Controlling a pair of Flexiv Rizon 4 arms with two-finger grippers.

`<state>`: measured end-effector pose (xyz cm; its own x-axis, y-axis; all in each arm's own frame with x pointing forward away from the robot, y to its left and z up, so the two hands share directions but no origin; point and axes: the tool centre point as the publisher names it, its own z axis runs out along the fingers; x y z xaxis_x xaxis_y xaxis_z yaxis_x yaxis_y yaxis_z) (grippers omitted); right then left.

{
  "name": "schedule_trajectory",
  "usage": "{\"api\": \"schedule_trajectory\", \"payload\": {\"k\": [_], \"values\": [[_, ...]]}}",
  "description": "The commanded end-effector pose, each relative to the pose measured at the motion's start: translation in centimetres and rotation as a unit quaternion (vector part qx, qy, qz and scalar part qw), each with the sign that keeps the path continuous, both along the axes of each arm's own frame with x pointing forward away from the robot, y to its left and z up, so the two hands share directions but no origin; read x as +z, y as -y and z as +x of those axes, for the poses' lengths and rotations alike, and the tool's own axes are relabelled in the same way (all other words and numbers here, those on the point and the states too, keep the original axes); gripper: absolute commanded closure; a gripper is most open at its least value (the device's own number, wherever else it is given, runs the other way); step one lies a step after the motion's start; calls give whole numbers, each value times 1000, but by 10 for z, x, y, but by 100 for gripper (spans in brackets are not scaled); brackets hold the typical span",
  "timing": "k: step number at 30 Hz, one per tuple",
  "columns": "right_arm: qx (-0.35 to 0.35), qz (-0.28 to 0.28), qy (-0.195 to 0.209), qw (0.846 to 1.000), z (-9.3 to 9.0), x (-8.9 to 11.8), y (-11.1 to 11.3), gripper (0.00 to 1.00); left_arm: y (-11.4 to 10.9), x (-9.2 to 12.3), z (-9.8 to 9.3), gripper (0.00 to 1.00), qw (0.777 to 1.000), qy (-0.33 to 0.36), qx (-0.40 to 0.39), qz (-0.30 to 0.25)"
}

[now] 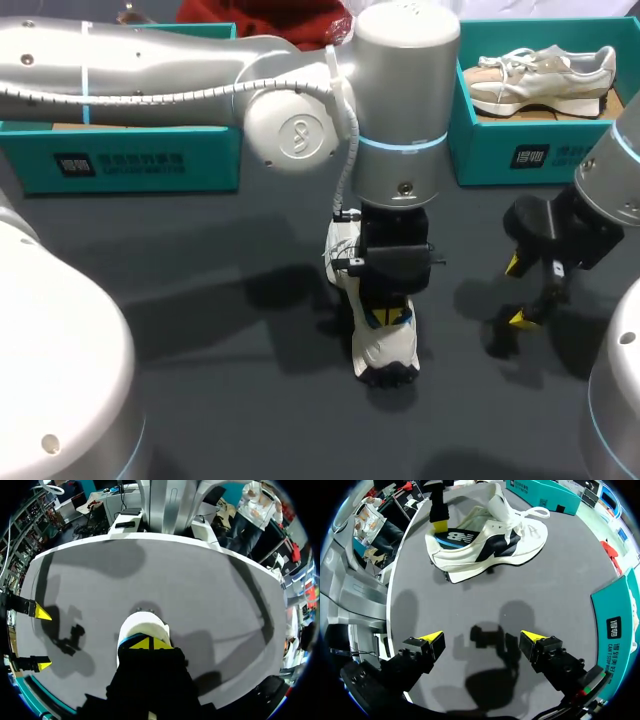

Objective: Take the shoe out of the shoebox, open the shoe tongue, remove and reinsert the insole, then place the shoe into the shoebox

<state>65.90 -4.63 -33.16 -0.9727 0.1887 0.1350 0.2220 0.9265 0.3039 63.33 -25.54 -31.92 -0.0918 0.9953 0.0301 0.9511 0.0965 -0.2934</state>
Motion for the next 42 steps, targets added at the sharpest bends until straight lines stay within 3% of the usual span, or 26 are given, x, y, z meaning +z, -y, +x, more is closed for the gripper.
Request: {"api": "schedule_trajectory", "payload": {"k": [1,9,16,24,34,42], "values": [[-1,-1,1,1000,-2,0,0,0,-2,-3,3,100,1000,0,3,-2],[-1,-1,1,1000,-2,0,0,0,-1,-6,4,100,1000,-6,8,-19],[-1,-1,1,1000,-2,0,0,0,7,-38,-1,100,1000,-10,4,-4],[-1,-1,1,1000,-2,0,0,0,4,-57,4,100,1000,-10,23,5],[-1,-1,1,1000,-2,0,0,0,-9,-21,14,100,997,14,52,-61],[-1,-1,1,1000,-2,0,0,0,8,-28,18,100,991,28,82,-98]]}}
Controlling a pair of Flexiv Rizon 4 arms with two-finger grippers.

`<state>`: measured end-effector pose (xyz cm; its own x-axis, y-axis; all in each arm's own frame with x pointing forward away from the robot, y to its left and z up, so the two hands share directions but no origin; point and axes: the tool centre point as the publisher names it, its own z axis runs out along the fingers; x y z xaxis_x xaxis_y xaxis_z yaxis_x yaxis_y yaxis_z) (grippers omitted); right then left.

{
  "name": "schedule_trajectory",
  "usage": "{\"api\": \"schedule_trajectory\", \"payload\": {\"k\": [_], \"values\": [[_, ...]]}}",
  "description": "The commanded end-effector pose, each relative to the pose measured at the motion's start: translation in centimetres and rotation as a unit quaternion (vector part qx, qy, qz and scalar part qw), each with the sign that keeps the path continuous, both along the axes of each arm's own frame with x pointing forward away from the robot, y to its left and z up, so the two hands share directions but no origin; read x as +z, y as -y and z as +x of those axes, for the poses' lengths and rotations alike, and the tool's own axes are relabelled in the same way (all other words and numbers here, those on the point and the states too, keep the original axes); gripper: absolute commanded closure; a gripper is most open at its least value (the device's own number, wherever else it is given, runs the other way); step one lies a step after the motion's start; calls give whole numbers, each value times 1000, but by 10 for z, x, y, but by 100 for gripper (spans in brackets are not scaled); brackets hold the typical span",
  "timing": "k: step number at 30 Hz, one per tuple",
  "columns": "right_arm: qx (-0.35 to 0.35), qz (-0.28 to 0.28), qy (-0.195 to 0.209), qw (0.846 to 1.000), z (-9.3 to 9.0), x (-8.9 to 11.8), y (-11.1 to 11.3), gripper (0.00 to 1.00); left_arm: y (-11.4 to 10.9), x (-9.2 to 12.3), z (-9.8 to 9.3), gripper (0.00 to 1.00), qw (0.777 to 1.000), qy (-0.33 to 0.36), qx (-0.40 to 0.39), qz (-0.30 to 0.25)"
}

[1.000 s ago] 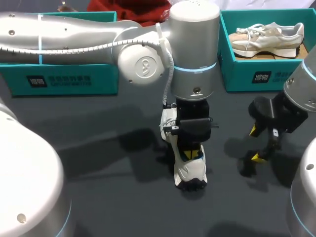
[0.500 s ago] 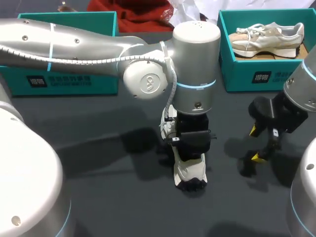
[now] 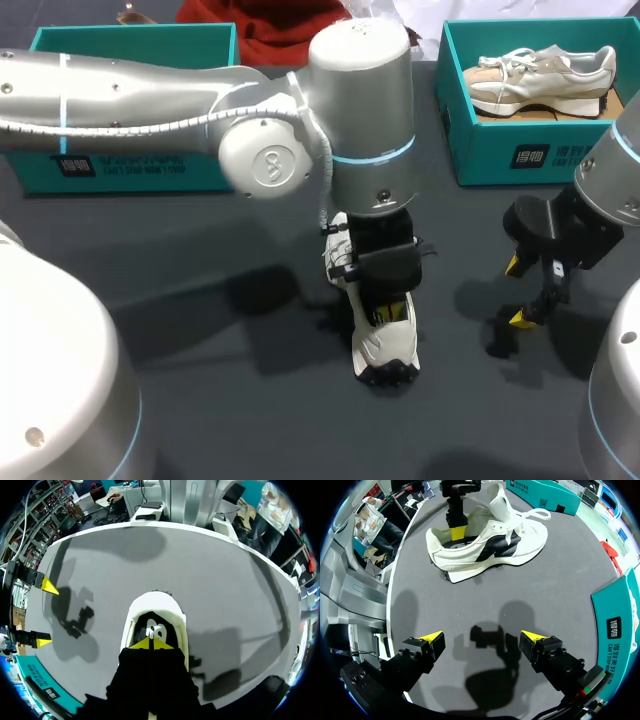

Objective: Take the shoe out of the shoebox, open the shoe tongue, remove and reinsert the insole, then place the shoe into the shoebox

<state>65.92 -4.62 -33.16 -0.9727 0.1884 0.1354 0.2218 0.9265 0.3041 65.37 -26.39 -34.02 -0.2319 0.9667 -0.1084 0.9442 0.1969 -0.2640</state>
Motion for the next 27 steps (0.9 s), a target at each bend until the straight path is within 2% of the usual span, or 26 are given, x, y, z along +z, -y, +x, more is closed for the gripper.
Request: {"api": "schedule_trajectory", "payload": {"k": [1,7,12,18,23,25,27], "values": [[-1,-1,2,1000,-2,0,0,0,3,-9,-1,100,999,2,11,-35],[-1,-1,2,1000,-2,0,0,0,17,-21,-2,100,999,-5,7,-36],[-1,-1,2,1000,-2,0,0,0,25,-39,-1,100,1000,-17,6,-21],[-1,-1,2,1000,-2,0,0,0,13,-54,0,100,1000,-16,2,12],[-1,-1,2,1000,-2,0,0,0,-1,-57,8,100,999,-5,5,34],[-1,-1,2,1000,-2,0,0,0,-7,-53,13,100,999,0,10,38],[-1,-1,2,1000,-2,0,0,0,-10,-40,14,100,1000,2,11,26]]}}
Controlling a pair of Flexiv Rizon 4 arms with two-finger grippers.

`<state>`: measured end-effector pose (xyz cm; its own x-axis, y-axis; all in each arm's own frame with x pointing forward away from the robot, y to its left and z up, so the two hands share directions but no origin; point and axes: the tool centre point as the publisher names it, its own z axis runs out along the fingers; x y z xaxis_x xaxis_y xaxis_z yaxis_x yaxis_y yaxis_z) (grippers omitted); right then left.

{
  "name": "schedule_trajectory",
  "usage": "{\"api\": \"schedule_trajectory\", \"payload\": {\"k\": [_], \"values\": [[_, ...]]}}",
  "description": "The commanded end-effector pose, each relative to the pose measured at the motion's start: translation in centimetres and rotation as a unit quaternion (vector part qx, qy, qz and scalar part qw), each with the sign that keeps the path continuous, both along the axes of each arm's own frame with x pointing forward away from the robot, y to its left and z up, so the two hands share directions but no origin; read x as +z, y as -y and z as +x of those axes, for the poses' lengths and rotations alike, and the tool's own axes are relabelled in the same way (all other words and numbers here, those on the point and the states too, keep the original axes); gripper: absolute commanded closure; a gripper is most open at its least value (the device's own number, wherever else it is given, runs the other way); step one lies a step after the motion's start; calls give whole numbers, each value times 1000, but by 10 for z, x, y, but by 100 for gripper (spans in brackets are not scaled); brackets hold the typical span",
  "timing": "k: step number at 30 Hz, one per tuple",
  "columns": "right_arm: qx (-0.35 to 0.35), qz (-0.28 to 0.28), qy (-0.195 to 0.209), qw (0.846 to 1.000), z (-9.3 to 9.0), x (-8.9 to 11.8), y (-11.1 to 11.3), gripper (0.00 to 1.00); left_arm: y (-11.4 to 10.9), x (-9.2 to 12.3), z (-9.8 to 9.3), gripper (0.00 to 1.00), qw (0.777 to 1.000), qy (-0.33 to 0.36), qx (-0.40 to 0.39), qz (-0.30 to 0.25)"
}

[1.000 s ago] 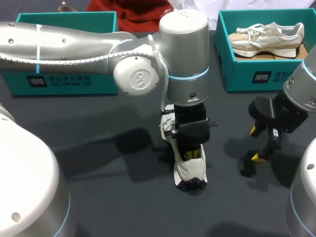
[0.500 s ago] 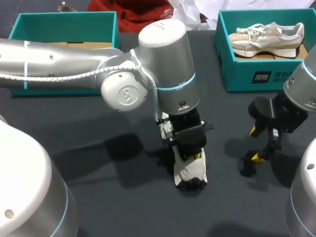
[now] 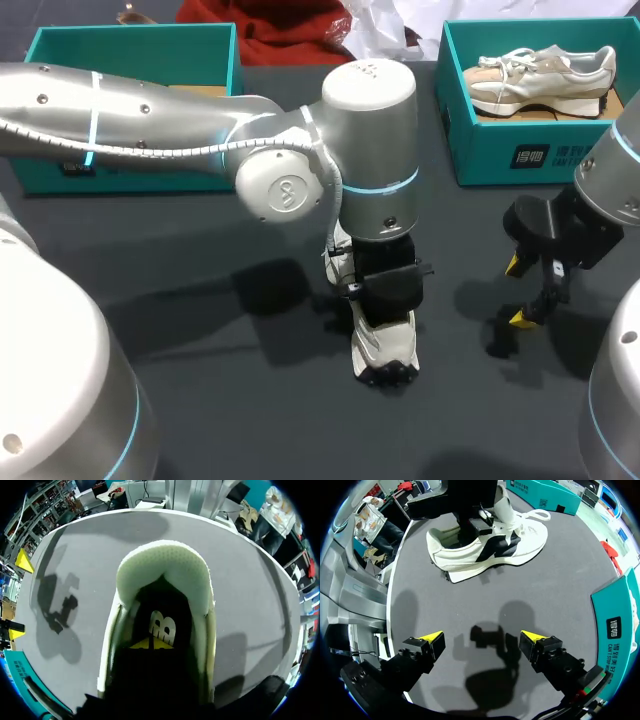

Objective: Take the shoe out of the shoebox, open the shoe tongue, remove and reinsert the insole, then place the shoe into the shoebox

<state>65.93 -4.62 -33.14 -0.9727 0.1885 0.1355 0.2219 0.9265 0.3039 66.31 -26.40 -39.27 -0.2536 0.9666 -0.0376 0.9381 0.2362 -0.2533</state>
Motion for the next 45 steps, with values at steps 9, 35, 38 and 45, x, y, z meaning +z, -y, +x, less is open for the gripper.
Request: {"api": "schedule_trajectory", "payload": {"k": [9,35,38,45], "values": [[-1,-1,2,1000,-2,0,0,0,11,20,-22,100,998,3,-58,-10],[-1,-1,2,1000,-2,0,0,0,-11,19,5,100,999,33,-22,26],[-1,-1,2,1000,-2,0,0,0,-1,21,-7,100,999,25,-44,18],[-1,-1,2,1000,-2,0,0,0,22,7,-29,100,997,-2,-78,21]]}}
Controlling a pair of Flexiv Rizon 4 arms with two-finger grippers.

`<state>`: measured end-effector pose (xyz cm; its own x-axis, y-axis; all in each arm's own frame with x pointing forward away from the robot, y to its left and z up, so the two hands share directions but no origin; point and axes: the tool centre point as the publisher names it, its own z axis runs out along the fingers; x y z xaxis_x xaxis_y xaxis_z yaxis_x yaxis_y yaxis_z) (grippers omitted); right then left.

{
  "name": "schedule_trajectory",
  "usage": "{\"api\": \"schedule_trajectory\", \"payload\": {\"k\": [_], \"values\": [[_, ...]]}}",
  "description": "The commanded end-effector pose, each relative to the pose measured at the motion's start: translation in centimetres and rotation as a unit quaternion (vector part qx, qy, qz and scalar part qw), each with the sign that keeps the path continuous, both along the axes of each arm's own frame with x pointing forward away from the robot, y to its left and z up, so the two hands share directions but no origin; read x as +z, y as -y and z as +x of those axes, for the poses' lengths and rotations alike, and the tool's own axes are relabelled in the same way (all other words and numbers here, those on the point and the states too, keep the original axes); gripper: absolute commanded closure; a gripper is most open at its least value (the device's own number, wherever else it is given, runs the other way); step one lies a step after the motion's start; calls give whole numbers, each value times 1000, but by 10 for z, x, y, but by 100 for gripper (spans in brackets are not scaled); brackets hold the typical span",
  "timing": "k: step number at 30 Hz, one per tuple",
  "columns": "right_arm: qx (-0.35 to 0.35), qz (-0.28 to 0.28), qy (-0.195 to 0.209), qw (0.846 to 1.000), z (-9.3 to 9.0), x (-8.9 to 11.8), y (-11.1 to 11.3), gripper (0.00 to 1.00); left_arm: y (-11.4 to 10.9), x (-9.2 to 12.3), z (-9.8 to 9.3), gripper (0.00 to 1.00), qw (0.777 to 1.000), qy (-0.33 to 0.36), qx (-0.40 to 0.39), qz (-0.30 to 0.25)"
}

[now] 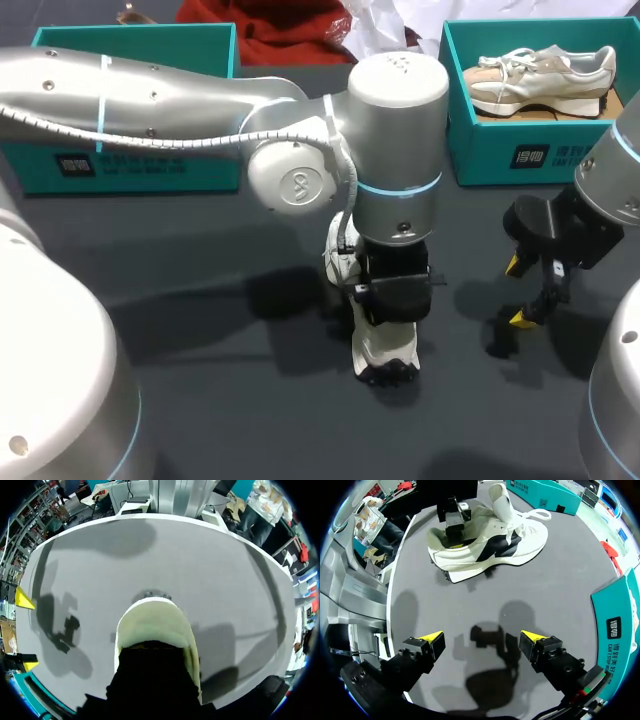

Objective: Take the shoe out of the shoebox, open the shoe tongue, remove and reinsert the insole, then place the shoe into the shoebox

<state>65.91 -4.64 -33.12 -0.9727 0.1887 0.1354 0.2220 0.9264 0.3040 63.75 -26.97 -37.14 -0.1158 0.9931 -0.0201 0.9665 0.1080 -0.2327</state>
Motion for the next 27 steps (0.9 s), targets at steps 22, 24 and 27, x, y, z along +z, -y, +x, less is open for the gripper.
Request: {"api": "schedule_trajectory", "payload": {"k": [22,24,27], "values": [[-1,-1,2,1000,-2,0,0,0,-24,-16,29,100,997,31,54,35],[-1,-1,2,1000,-2,0,0,0,-23,-10,26,100,998,28,50,23],[-1,-1,2,1000,-2,0,0,0,-17,-3,18,100,999,24,36,9]]}}
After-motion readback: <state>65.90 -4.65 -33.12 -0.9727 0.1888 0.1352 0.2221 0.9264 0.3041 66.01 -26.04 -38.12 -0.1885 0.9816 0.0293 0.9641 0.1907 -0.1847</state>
